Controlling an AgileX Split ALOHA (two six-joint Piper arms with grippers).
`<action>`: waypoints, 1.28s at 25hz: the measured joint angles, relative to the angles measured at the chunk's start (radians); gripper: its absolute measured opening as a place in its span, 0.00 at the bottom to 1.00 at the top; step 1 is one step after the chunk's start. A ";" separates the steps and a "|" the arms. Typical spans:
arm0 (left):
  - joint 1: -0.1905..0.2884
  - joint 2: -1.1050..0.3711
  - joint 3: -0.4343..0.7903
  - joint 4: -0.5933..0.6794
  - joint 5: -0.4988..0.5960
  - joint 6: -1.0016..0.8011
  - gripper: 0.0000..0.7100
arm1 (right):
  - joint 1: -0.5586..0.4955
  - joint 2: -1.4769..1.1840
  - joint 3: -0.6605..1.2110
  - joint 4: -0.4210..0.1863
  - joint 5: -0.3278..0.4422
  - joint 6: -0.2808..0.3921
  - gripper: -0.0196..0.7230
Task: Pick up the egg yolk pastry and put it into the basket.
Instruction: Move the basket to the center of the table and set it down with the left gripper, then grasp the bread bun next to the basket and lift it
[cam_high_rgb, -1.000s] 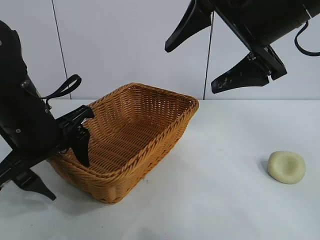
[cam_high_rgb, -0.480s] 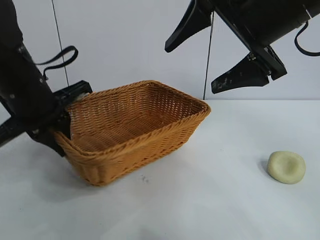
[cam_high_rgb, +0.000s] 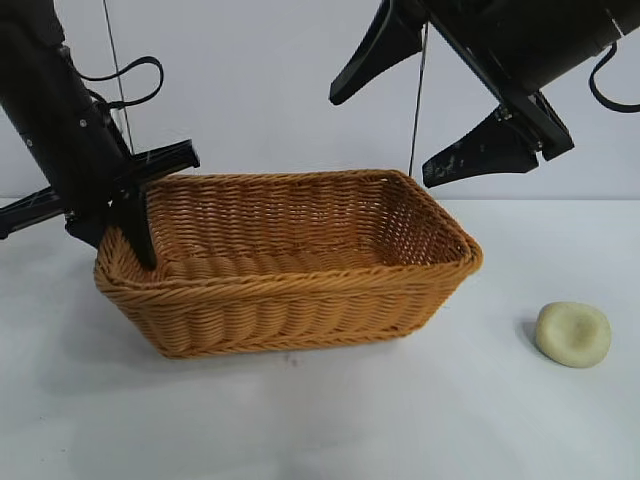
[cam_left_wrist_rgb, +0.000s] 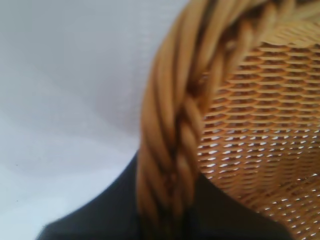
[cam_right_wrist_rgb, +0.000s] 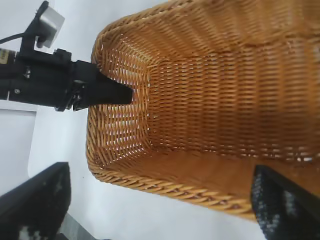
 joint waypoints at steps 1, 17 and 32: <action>0.000 0.002 0.000 0.000 -0.001 0.002 0.12 | 0.000 0.000 0.000 0.000 0.000 0.000 0.96; -0.017 0.096 0.000 -0.008 -0.066 0.015 0.29 | 0.000 0.000 0.000 0.000 0.000 0.004 0.96; -0.017 -0.058 -0.116 0.065 0.060 0.029 0.98 | 0.000 0.000 0.000 0.000 0.018 0.004 0.96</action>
